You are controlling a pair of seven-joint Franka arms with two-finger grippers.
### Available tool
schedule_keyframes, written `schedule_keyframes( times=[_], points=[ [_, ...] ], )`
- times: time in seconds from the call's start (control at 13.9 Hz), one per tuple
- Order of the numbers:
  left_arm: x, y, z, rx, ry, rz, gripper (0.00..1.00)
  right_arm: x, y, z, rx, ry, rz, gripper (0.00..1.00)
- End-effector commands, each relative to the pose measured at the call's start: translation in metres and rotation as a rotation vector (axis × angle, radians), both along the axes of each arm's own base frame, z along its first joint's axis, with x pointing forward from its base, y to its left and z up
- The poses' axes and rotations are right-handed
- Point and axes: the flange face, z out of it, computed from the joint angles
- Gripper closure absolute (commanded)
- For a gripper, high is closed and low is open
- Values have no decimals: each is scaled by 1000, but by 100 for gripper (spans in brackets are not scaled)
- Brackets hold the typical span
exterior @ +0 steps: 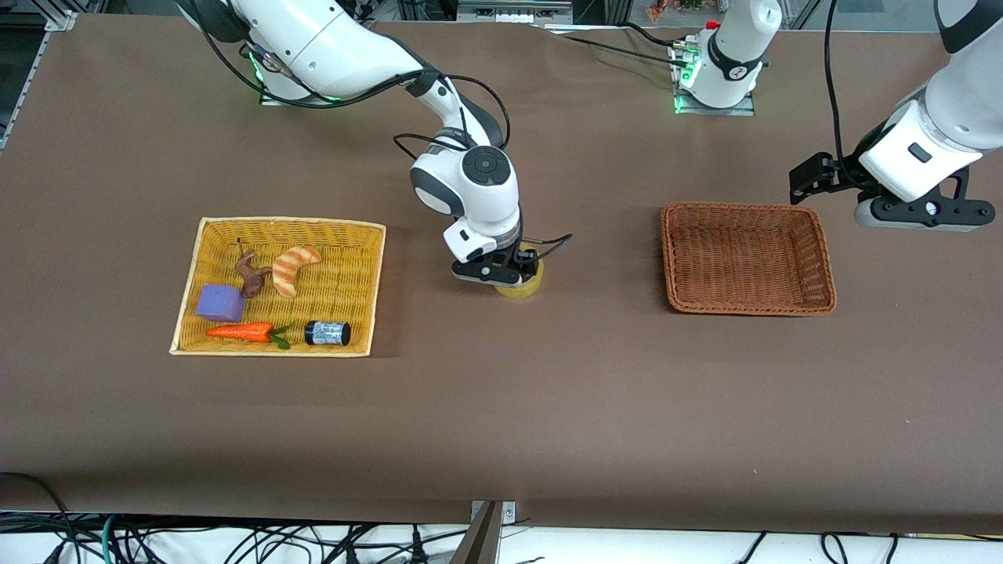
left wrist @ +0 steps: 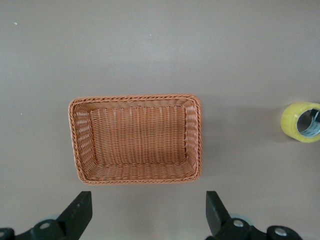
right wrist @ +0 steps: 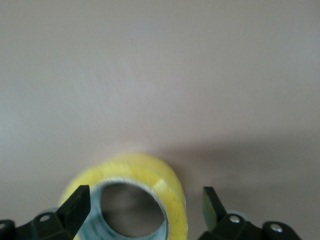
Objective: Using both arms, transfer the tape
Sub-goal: 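Set the tape down and open the right gripper while the left gripper approaches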
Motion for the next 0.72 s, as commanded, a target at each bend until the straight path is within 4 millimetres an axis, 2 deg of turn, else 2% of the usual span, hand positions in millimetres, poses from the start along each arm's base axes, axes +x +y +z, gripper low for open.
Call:
schedule_keyframes(
  times=[0.0, 0.07, 0.22, 0.36, 0.5, 0.65],
  points=[
    [-3, -4, -15, -12, 41, -30, 0, 36, -55, 61, -99, -11, 66, 0],
    [-3, -9, -38, -2, 86, -33, 0, 49, -79, 77, -128, 17, 127, 0],
    [-7, -18, -56, 3, 126, -44, 0, 74, -131, 107, -125, 94, 217, 0],
    [-2, -36, -82, -12, 143, -64, 0, 95, -200, 125, -171, 188, 311, 0],
    [-6, -67, -119, -58, 129, -92, 0, 110, -264, 141, -205, 259, 358, 0],
    [-12, -101, -160, -80, 87, -24, 0, 123, -329, 150, -184, 319, 345, 0]
  ],
)
